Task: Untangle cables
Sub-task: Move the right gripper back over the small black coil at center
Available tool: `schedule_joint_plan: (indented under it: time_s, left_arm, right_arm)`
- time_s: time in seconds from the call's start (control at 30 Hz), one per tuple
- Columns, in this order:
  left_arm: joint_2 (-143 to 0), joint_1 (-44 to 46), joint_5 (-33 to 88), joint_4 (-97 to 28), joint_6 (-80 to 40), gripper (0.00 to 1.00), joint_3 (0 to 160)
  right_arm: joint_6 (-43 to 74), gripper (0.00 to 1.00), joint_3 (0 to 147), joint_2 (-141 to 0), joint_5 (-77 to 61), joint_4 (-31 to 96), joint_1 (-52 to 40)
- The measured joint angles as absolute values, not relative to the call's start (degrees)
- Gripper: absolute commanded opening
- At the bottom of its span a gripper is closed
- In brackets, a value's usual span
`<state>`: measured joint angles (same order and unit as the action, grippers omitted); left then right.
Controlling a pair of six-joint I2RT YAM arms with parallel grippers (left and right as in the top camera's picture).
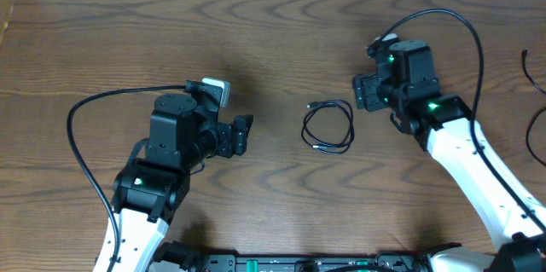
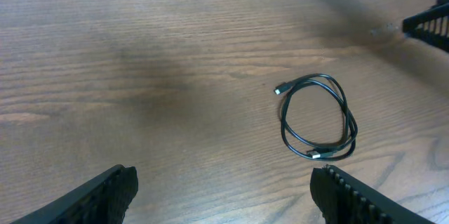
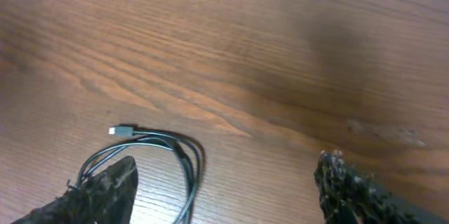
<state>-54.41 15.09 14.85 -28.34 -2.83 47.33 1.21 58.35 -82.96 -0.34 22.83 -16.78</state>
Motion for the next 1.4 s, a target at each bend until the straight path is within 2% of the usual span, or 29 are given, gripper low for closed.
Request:
schedule_joint_plan:
  time_s: [0.1,0.4,0.93,1.4]
  left_arm:
    - [-54.4,15.1,14.9,-28.3,-2.8,0.84,47.3]
    - [-54.4,15.1,14.8,-28.3,-2.8,0.84,47.3]
    - [-54.4,15.1,14.8,-28.3,-2.8,0.84,47.3]
    - [-54.4,15.1,14.8,-28.3,-2.8,0.84,47.3]
  right_arm:
    - [0.4,0.86,58.3,-84.3,-0.8,22.3,-17.1]
    - [-4.8,0.87,58.3,-88.8,-4.9,20.4,-17.1]
    - [-6.6,0.83,58.3,-101.2,-8.6,17.1,-17.2]
    - [-6.0,0.81,58.3,-102.4,-6.7,22.0,-17.2]
